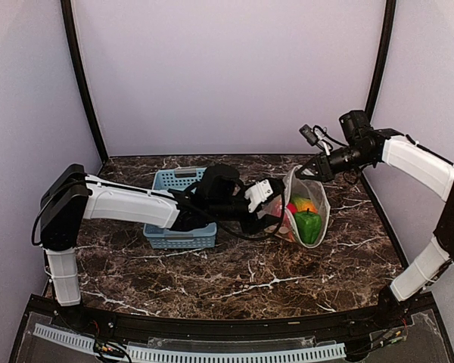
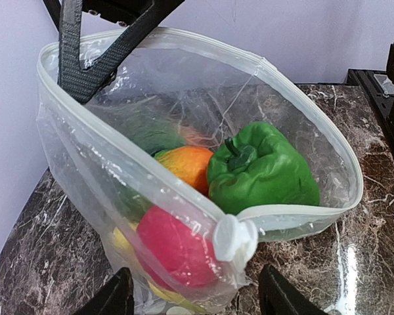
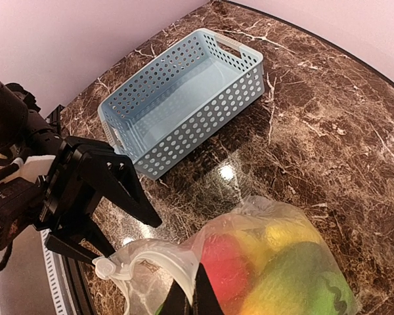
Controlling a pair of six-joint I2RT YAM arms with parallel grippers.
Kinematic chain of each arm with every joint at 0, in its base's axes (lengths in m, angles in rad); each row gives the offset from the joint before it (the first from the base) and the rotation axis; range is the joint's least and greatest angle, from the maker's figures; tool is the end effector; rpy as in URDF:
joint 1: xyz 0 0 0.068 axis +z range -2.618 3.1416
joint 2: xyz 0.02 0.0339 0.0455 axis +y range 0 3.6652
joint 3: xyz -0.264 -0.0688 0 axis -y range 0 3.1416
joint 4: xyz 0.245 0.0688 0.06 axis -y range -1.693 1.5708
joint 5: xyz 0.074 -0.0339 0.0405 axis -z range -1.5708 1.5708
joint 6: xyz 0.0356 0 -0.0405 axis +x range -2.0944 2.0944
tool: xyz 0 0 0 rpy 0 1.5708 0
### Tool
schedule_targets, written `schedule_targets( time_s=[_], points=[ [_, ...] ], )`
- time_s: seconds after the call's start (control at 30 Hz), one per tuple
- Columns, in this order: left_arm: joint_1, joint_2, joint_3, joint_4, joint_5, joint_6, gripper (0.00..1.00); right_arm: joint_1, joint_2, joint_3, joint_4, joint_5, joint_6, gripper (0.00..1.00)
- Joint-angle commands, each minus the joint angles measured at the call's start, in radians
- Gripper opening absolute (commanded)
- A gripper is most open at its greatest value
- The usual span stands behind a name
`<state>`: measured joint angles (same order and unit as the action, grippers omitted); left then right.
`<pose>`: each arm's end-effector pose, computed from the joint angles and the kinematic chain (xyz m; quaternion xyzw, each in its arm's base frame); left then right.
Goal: Place the food in the zip-top bag and seal the zipper
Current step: Pass from the right arm to the left
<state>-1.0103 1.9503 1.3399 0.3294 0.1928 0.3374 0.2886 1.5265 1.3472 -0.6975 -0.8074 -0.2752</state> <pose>0.2375 -0.3912 0.2372 0.5416 0.5855 -0.2701 0.5394 0.3025 0.1166 0.3168 -0.3689 0.7935 0.3715 0.3103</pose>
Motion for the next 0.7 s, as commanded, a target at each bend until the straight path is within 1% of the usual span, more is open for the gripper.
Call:
schedule_targets(
  time_s=[0.0,0.1,0.23,0.27,0.4,0.43,0.5,0.63,0.67],
  points=[
    [-0.029,-0.03,-0.047,0.092,-0.087,0.053,0.63,0.009,0.014,0.032,0.008,0.002,0.007,0.0],
    [-0.039,-0.022,-0.058,0.133,-0.137,0.051,0.59,0.009,0.023,0.038,0.004,0.002,0.007,0.0],
    [-0.042,0.009,-0.035,0.14,-0.206,0.05,0.47,0.009,0.027,0.043,0.003,0.002,0.009,0.0],
    [-0.042,0.013,-0.031,0.145,-0.219,0.05,0.46,0.009,0.027,0.043,0.002,0.002,0.009,0.0],
    [-0.042,0.029,-0.023,0.164,-0.228,0.048,0.39,0.009,0.027,0.04,0.002,0.002,0.008,0.0],
    [-0.042,0.039,-0.018,0.161,-0.23,0.05,0.35,0.009,0.029,0.04,0.002,0.002,0.009,0.0],
    [-0.042,0.057,-0.002,0.148,-0.238,0.056,0.29,0.009,0.028,0.041,0.001,-0.002,0.011,0.0],
    [-0.042,0.073,-0.008,0.17,-0.24,0.062,0.23,0.009,0.026,0.038,0.001,-0.002,0.011,0.0],
    [-0.042,0.071,-0.009,0.173,-0.239,0.06,0.2,0.009,0.025,0.035,0.001,0.002,0.01,0.0]
  ],
)
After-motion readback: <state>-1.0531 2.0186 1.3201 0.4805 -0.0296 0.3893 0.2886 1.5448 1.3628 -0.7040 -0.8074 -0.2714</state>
